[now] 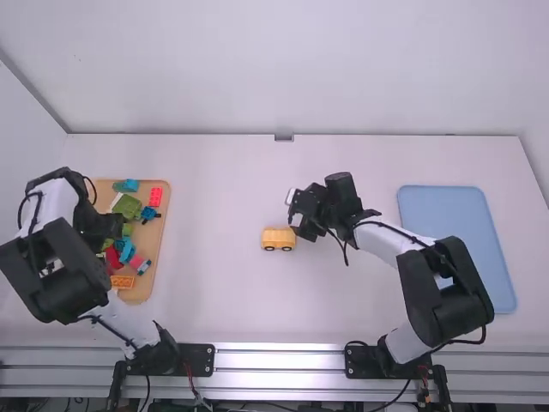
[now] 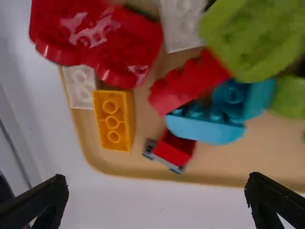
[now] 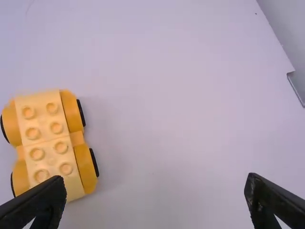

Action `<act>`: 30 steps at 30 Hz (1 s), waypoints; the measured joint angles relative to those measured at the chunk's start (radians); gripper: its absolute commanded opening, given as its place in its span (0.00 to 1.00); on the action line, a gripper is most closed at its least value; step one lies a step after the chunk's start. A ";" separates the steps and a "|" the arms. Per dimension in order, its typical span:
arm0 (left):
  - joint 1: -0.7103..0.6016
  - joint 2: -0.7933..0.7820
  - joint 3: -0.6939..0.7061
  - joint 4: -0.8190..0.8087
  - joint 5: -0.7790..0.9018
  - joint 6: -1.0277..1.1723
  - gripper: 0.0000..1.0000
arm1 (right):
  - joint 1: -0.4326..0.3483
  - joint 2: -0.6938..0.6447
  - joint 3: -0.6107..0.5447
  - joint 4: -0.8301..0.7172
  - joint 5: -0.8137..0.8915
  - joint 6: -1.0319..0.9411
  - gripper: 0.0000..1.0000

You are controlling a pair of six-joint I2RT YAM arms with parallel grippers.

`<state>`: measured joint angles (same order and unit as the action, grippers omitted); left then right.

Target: Assemble lego blocks to make yellow taxi

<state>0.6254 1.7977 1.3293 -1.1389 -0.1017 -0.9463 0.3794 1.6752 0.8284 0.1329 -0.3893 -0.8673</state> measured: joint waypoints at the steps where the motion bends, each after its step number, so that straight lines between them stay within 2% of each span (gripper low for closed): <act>1: 0.004 0.000 -0.027 0.004 -0.001 0.000 0.99 | 0.000 0.000 0.000 0.000 0.000 -0.014 0.99; 7: 0.005 -0.070 -0.153 0.103 -0.004 0.012 0.99 | 0.000 0.000 0.000 0.038 0.000 -0.061 0.99; 13: -0.012 -0.320 -0.340 0.295 0.039 0.088 0.99 | 0.000 0.000 0.000 0.043 -0.024 -0.070 0.98; 18: 0.049 -0.396 -0.451 0.384 0.023 0.141 0.99 | 0.000 0.000 0.000 0.047 -0.040 -0.076 0.99; 19: 0.063 -0.403 -0.480 0.406 0.019 0.154 0.96 | 0.000 0.000 0.000 0.053 -0.044 -0.075 0.99; 20: 0.078 -0.405 -0.503 0.420 0.019 0.173 0.85 | 0.000 0.000 0.000 0.061 -0.047 -0.075 0.99; 24: 0.111 -0.405 -0.518 0.430 0.027 0.215 0.67 | 0.000 0.000 0.000 0.066 -0.050 -0.075 0.99; 26: 0.123 -0.405 -0.518 0.441 0.028 0.225 0.67 | 0.000 0.000 0.000 0.065 -0.050 -0.075 0.99; 28: 0.130 -0.399 -0.518 0.465 0.040 0.240 0.71 | 0.000 0.000 0.000 0.050 -0.051 -0.075 0.99; 30: 0.130 -0.385 -0.519 0.495 0.050 0.246 0.68 | 0.000 0.000 0.000 0.041 -0.057 -0.075 0.99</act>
<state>0.7551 1.4128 0.8104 -0.6441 -0.0521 -0.7002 0.3798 1.6752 0.8280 0.1741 -0.4461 -0.9424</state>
